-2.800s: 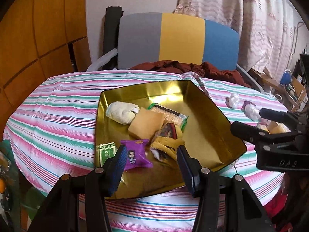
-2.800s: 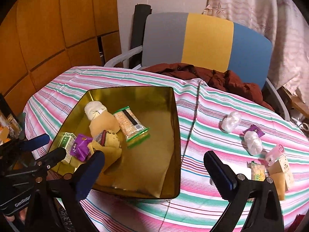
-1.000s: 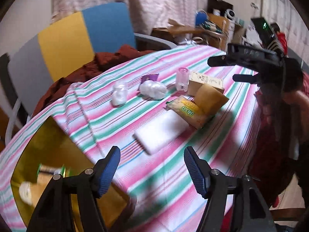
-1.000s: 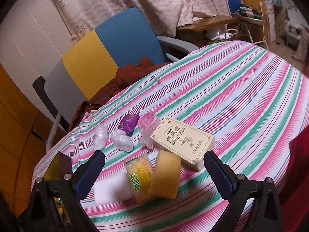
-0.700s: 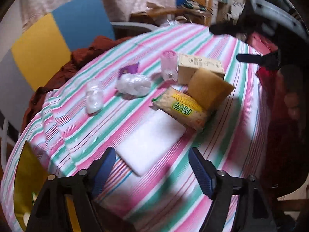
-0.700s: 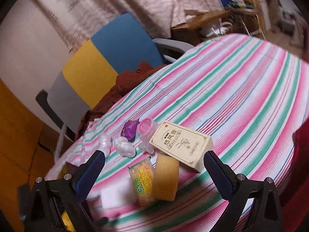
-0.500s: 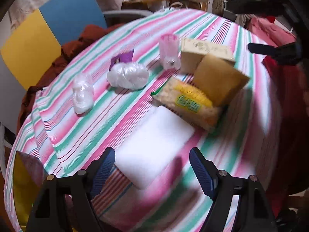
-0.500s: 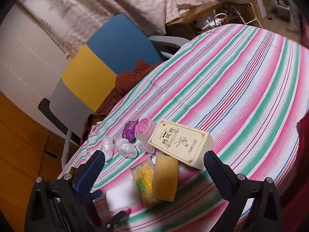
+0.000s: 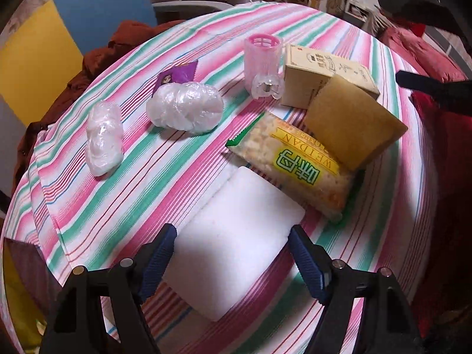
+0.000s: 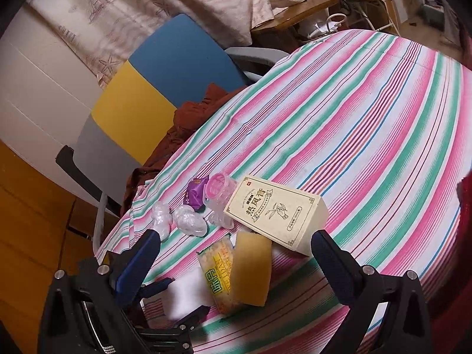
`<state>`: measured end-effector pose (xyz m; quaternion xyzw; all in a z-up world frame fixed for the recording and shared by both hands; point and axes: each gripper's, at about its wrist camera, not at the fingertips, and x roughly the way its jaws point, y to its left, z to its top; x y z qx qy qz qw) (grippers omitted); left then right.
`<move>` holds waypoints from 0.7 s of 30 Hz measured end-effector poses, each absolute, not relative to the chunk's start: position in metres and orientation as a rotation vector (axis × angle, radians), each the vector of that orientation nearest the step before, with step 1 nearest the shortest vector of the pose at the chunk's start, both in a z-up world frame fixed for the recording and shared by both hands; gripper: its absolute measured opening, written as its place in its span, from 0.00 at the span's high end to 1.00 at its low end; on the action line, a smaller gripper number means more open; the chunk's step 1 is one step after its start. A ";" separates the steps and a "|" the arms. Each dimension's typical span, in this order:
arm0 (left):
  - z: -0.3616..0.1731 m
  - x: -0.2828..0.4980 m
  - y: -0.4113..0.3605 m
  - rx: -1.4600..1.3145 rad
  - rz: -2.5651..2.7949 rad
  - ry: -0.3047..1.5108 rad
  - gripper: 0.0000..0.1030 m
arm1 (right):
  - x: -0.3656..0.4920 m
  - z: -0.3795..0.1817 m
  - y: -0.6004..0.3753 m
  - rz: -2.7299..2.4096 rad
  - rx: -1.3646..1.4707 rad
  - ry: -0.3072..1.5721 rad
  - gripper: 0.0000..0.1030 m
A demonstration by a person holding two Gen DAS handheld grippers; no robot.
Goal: Organize objects
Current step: 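Move both grippers back toward the white cloth and remaining items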
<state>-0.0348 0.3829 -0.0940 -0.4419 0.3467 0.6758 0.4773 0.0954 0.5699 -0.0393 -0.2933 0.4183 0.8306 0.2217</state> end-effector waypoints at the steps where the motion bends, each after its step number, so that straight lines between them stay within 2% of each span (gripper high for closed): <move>1: -0.093 -0.034 0.381 -1.078 1.665 0.836 0.26 | 0.095 -0.039 0.570 2.292 -0.811 1.153 0.00; 7: -0.086 -0.020 0.362 -1.057 1.784 0.770 0.37 | 0.096 -0.040 0.571 2.277 -0.815 1.148 0.00; 10: -0.084 -0.011 0.349 -1.076 1.807 0.690 0.38 | 0.096 -0.040 0.571 2.268 -0.819 1.140 0.00; 19: -0.082 0.015 0.316 -1.078 1.853 0.603 0.38 | 0.072 -0.046 0.555 2.309 -0.998 1.036 0.01; 21: -0.083 0.013 0.318 -1.080 1.858 0.598 0.38 | 0.068 -0.049 0.551 2.312 -1.039 1.013 0.12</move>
